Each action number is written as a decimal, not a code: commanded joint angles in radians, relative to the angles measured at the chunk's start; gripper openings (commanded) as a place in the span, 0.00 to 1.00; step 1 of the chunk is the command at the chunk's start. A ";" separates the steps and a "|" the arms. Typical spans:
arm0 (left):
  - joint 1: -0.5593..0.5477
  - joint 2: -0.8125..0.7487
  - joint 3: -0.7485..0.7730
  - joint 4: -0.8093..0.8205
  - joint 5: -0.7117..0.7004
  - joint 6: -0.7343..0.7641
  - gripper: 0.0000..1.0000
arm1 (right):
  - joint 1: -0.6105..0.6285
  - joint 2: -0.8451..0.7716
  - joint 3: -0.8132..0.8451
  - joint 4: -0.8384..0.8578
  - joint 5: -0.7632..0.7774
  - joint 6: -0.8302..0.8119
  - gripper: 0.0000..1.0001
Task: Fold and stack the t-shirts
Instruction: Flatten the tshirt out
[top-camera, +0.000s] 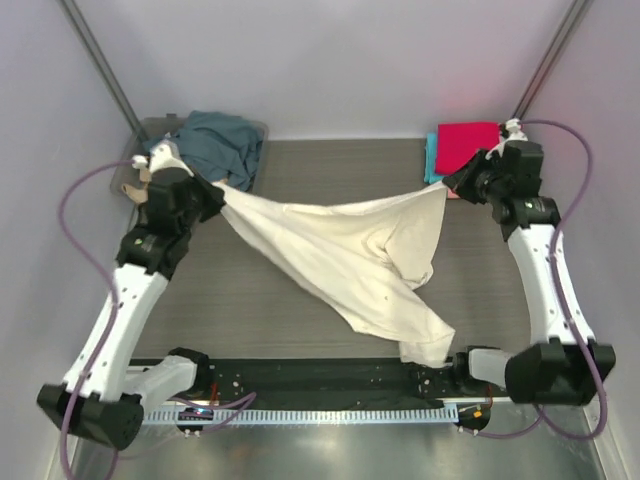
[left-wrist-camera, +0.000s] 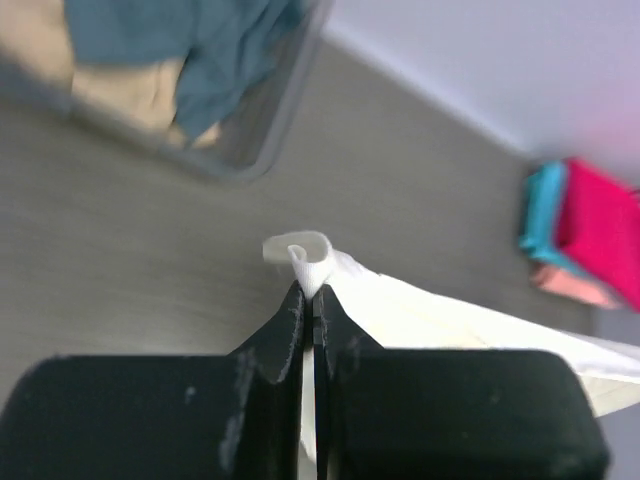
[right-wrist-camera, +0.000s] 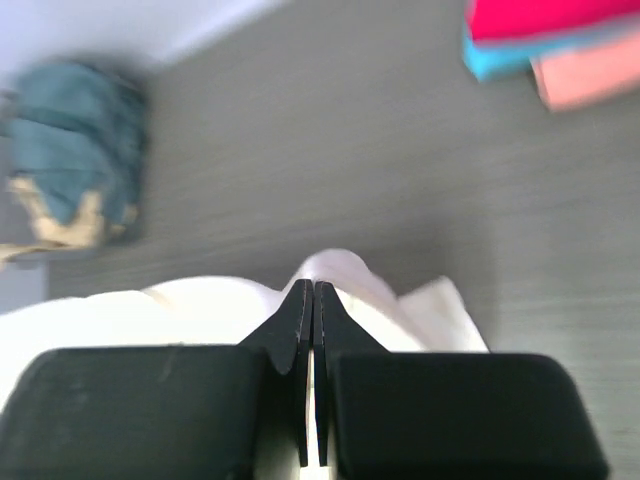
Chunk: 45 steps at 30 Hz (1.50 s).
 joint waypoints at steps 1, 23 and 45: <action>0.000 -0.099 0.207 -0.133 -0.003 0.137 0.00 | 0.001 -0.190 0.118 0.027 -0.090 0.005 0.01; 0.000 -0.340 0.752 0.018 0.311 0.419 0.00 | 0.087 -0.760 0.518 -0.161 0.416 -0.118 0.01; 0.051 1.010 1.171 -0.030 0.575 0.393 0.20 | 0.008 0.185 0.115 0.069 0.711 -0.104 0.01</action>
